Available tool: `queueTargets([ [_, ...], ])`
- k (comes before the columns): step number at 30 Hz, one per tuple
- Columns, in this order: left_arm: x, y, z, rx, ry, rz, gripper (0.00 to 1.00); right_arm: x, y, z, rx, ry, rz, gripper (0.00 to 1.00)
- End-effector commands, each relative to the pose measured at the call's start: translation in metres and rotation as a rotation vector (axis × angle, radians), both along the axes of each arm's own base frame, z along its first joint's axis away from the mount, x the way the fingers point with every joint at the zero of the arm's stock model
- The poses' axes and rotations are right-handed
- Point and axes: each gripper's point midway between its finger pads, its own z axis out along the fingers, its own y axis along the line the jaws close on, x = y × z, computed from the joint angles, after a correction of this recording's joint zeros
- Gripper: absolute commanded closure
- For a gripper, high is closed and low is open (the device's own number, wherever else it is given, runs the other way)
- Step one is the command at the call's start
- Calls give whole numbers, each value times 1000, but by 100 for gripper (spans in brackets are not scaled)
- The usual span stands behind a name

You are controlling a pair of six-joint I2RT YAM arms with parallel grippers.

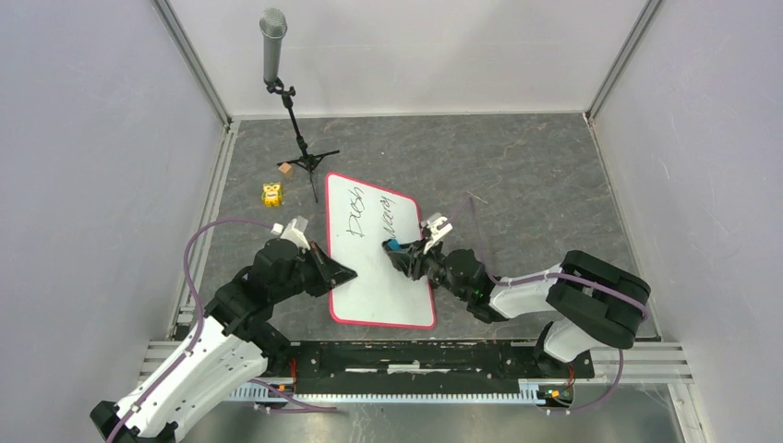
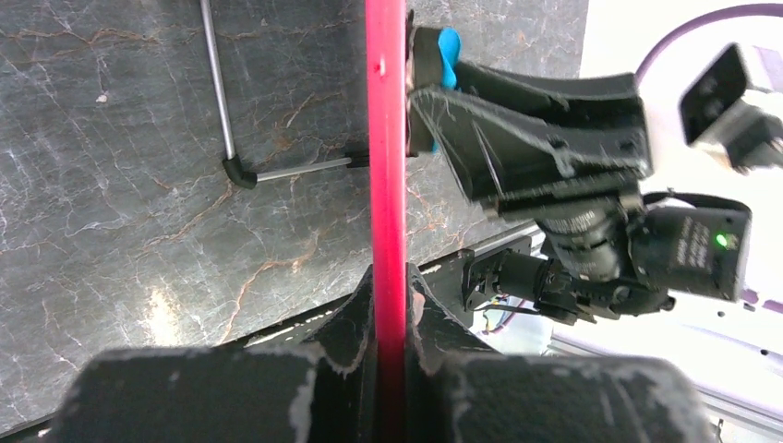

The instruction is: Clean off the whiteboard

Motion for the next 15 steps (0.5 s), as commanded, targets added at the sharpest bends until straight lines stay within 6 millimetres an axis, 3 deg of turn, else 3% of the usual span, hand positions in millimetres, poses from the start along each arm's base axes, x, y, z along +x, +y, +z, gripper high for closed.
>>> queueTargets([
  [1, -23, 1, -29, 96, 58, -130, 98, 10, -57, -81, -252, 121, -100, 77],
  [4, -23, 1, -30, 99, 64, -131, 98, 19, -68, -87, -245, 163, -124, 77],
  [6, -22, 0, -30, 103, 62, -134, 98, 18, -59, -81, -234, 162, -82, 77],
  [9, -20, -2, -31, 107, 61, -139, 98, 8, -30, -60, -182, 137, 15, 78],
  [15, -22, -6, -38, 111, 91, -165, 98, -35, 52, -3, -84, 31, 244, 78],
])
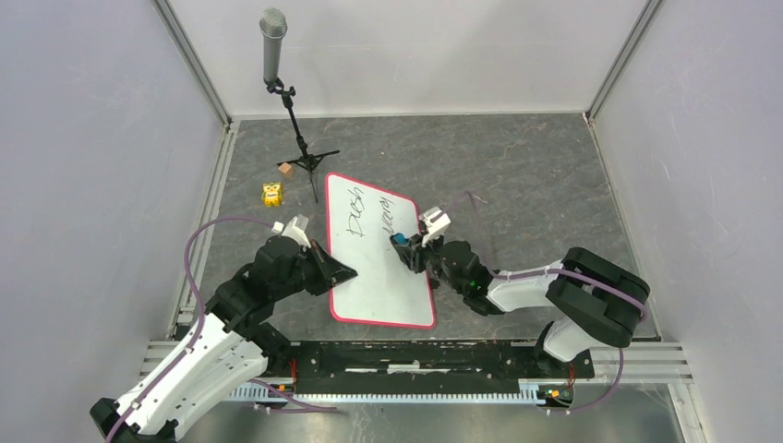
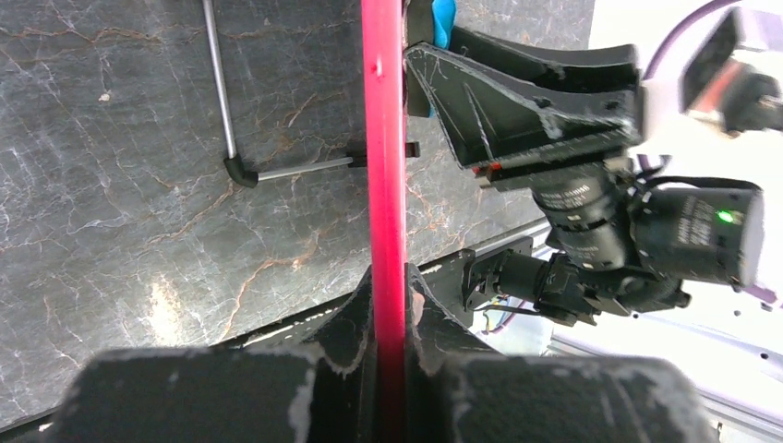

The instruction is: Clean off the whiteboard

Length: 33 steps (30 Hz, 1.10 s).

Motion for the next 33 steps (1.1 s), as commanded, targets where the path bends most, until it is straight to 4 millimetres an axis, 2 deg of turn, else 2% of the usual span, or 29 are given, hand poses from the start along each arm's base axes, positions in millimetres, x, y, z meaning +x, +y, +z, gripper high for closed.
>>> queueTargets([
  [1, -24, -5, -39, 102, 82, -172, 98, -66, 95, 42, 97, -7, 379, 78],
  [3, -25, -5, -40, 108, 88, -179, 98, -56, 107, 49, 127, 0, 373, 77],
  [5, -27, -3, -41, 121, 93, -181, 98, -38, 110, 50, 153, 19, 334, 77],
  [8, -28, 0, -43, 139, 96, -185, 98, -7, 95, 42, 195, 59, 246, 77],
  [11, -29, -1, -44, 141, 101, -198, 98, 8, 65, 17, 115, 52, 150, 77],
  [16, -31, 2, -45, 164, 104, -203, 98, 16, 9, -27, 36, 118, 17, 77],
  [21, -32, -1, -47, 124, 111, -192, 98, 30, -3, -51, -34, 206, -43, 77],
  [27, -37, 3, -52, 118, 119, -183, 98, 30, -3, -44, -3, 185, 3, 77],
  [31, -38, 2, -48, 108, 110, -183, 98, 40, -26, -49, -32, 195, -80, 77],
  [33, -38, 2, -47, 106, 107, -183, 98, 40, -29, -48, -4, 201, -73, 77],
])
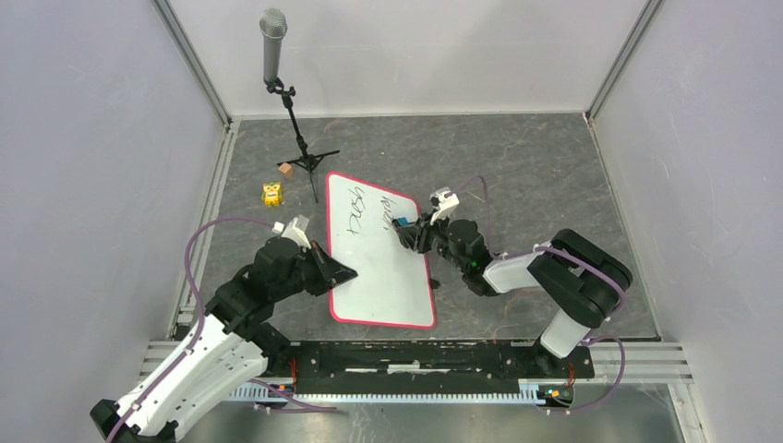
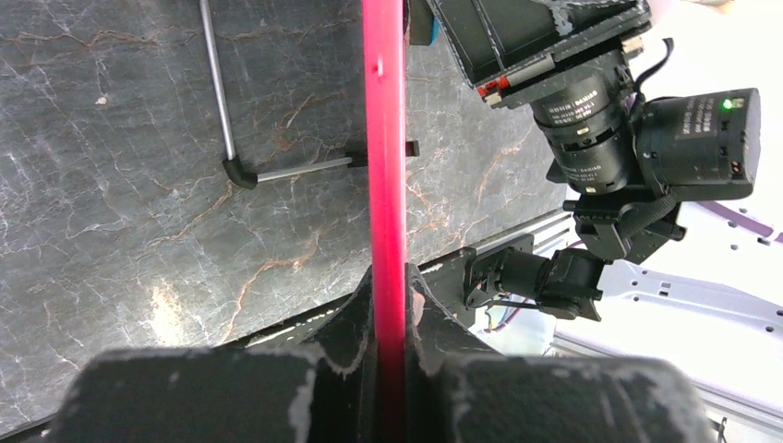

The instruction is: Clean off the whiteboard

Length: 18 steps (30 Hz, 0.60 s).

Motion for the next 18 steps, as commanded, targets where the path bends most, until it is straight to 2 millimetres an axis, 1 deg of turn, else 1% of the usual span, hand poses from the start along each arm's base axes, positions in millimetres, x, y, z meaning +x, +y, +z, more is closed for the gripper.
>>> queueTargets([
  [1, -37, 3, -47, 109, 121, -168, 98, -11, -32, -57, -145, 136, -21, 77],
  [4, -38, 2, -47, 101, 131, -170, 98, -12, -26, -59, -158, 131, 9, 77],
  [7, -37, 2, -46, 101, 127, -166, 98, -16, -8, -52, -160, 98, 57, 77],
  [9, -37, 2, -47, 106, 127, -169, 98, -23, 11, -39, -149, 58, 125, 77],
  [13, -41, 2, -53, 118, 154, -182, 98, -37, 54, -1, -106, -49, 217, 76],
  [15, -42, 1, -55, 117, 170, -190, 98, -46, 76, 12, -96, -89, 266, 76],
  [17, -43, 0, -56, 121, 179, -198, 98, -49, 90, 23, -54, -93, 297, 77],
  [18, -43, 1, -56, 127, 181, -198, 98, -46, 94, 27, -31, -91, 299, 76],
])
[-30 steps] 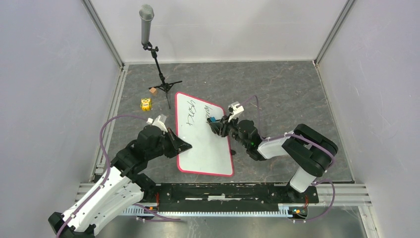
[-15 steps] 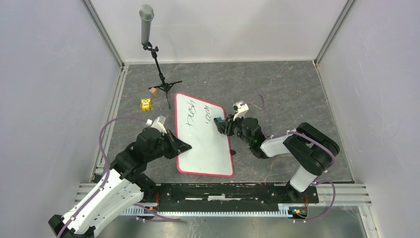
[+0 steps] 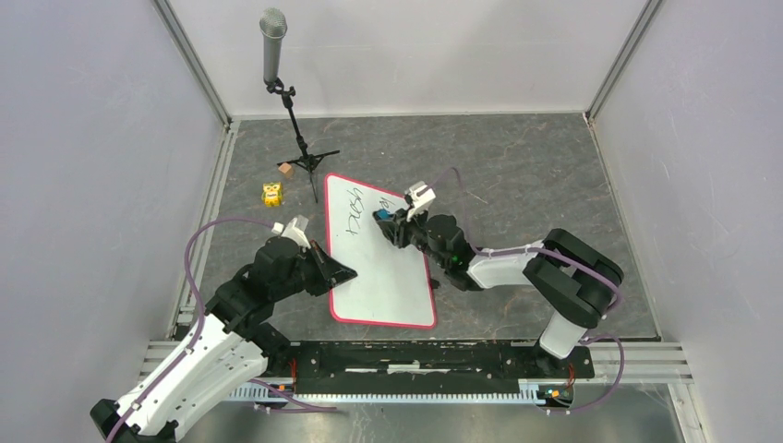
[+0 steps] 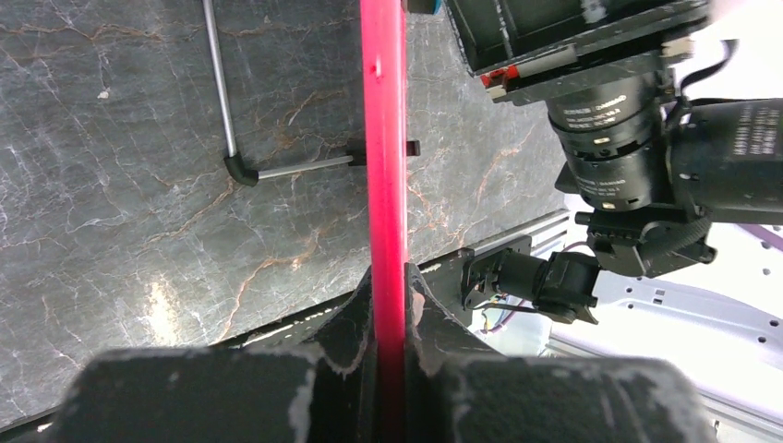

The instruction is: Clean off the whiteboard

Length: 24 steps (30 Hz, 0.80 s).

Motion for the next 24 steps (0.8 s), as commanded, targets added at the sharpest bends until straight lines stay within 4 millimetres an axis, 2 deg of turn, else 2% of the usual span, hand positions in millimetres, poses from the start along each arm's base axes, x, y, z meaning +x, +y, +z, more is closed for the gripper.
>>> queueTargets([
  [1, -42, 0, -55, 132, 169, -212, 98, -43, 66, 13, 73, 38, 269, 77],
  [4, -42, 0, -54, 133, 171, -212, 98, -24, 70, 20, 116, 50, 243, 76],
  [6, -41, 0, -54, 136, 171, -210, 98, -15, 63, 11, 126, 76, 229, 77],
  [8, -41, 0, -54, 142, 172, -215, 98, -6, 45, -6, 127, 108, 191, 77],
  [13, -42, 4, -55, 165, 160, -218, 98, 13, -5, -64, 45, 260, 48, 77],
  [17, -42, 5, -53, 172, 152, -223, 98, 21, -26, -87, -11, 330, -39, 77],
  [20, -42, 6, -51, 171, 143, -223, 98, 27, -32, -91, -44, 337, -66, 77],
  [24, -43, 6, -53, 174, 156, -230, 98, 30, -28, -83, -38, 317, -51, 77],
])
